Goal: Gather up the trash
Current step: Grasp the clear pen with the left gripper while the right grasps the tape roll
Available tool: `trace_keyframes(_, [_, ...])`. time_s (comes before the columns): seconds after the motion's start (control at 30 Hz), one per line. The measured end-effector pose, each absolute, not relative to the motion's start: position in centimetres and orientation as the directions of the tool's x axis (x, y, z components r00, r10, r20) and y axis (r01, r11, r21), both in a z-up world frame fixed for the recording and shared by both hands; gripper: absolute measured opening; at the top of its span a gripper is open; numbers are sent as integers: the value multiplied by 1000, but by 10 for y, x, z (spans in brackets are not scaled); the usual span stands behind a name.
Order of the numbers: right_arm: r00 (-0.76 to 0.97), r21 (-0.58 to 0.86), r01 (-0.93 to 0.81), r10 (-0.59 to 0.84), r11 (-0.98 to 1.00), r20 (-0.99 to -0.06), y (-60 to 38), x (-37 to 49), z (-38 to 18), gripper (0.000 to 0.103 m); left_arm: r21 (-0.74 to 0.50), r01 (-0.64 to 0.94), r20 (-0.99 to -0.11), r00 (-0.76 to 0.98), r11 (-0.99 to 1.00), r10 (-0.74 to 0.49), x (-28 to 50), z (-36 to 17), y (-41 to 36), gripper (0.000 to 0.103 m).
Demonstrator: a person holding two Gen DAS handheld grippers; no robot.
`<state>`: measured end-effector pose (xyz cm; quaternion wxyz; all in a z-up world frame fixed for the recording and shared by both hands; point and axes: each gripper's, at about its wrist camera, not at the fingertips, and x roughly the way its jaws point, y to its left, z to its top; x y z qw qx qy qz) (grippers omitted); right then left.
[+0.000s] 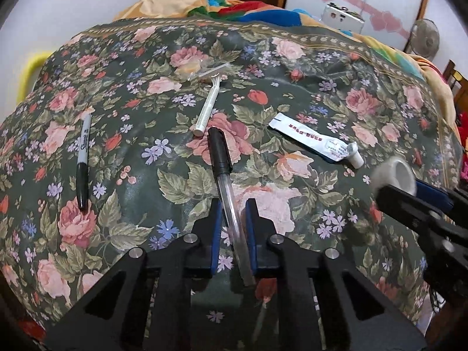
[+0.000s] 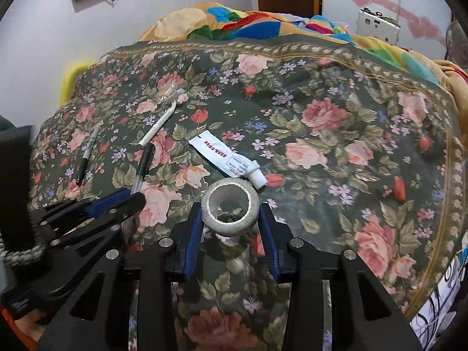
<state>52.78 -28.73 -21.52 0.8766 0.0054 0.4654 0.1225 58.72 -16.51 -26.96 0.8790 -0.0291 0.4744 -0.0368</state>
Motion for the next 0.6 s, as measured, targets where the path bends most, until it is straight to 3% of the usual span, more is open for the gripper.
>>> trace_keyframes(0.1, [544,119,-200,211,973,-812,-290,522,-209,35,-112,24,-841,530,993,-108,588,-269,-164,7])
trace_keyframes(0.33, [554,128,-180,208,975,-806,-296,506,-193,35,-146,70,-848,505,987,-161,562,-254,-166,7])
trace_keyframes(0.6, [580,131,-187,217,974,-786,-297,477,-156,35,-140,106,-796,579,984,-176,508,-191,-165,7])
